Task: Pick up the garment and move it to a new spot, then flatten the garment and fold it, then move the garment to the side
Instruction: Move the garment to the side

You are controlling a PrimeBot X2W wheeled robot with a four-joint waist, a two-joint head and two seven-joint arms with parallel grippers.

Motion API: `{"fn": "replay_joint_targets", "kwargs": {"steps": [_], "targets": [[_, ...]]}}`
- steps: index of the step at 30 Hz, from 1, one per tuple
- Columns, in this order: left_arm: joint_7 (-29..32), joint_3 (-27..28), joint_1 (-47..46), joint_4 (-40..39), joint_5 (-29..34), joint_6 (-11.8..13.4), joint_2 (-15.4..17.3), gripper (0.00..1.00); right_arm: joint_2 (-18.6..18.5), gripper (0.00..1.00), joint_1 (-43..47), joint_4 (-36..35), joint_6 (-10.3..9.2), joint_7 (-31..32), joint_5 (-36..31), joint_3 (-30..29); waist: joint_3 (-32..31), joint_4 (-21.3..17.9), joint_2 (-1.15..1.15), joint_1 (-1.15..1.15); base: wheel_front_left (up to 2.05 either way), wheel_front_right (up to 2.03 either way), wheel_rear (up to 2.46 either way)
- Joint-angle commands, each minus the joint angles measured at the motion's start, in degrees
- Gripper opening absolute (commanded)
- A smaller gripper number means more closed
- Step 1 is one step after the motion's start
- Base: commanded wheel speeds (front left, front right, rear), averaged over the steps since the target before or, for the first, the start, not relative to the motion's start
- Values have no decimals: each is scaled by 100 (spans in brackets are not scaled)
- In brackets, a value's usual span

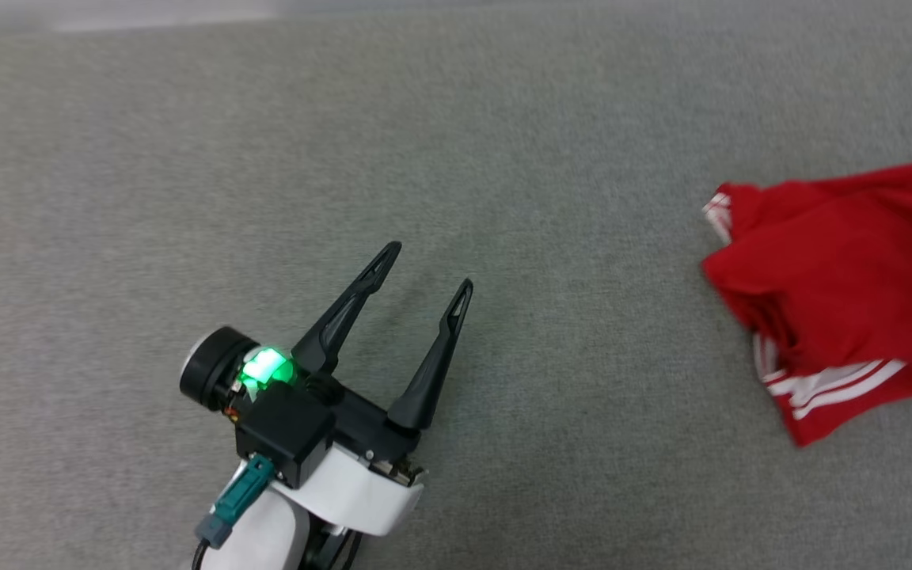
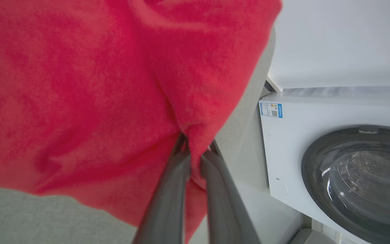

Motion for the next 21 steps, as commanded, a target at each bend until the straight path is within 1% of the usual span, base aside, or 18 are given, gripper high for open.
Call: {"fn": "replay_joint_targets", "kwargs": {"steps": [1,2,3,9,12,16,21], "targets": [[-11,-28,-223,-99,63,-10,90,100,-119,0,-333,389,-11,-338,113,-95,539,-404,0,-1,0,0,0],[-11,-34,-293,-130,76,-10,110,100,-172,0,-434,587,-11,-502,84,-115,628,-438,0,-1,0,0,0],[-11,-34,-293,-130,76,-10,110,100,-172,0,-434,587,-11,-502,84,-115,628,-438,0,-1,0,0,0],[-11,-152,-672,-372,181,-11,239,100,-238,0,-1029,1860,-11,-1513,-141,-266,1124,-514,0,-1,0,0,0],[-11,-201,-810,-513,226,-11,317,100,-173,0,-1318,2462,-11,-1882,-267,-365,1327,-498,0,-1,0,0,0],[-11,-254,-964,-696,270,-11,385,100,-199,0,-1658,3224,-11,-2212,-473,-572,1563,-426,0,-1,0,0,0],[-11,-260,-1062,-854,321,-11,412,100,-41,0,-1912,4016,-11,-2417,-687,-968,1735,-316,0,-1,0,0,0]]}}
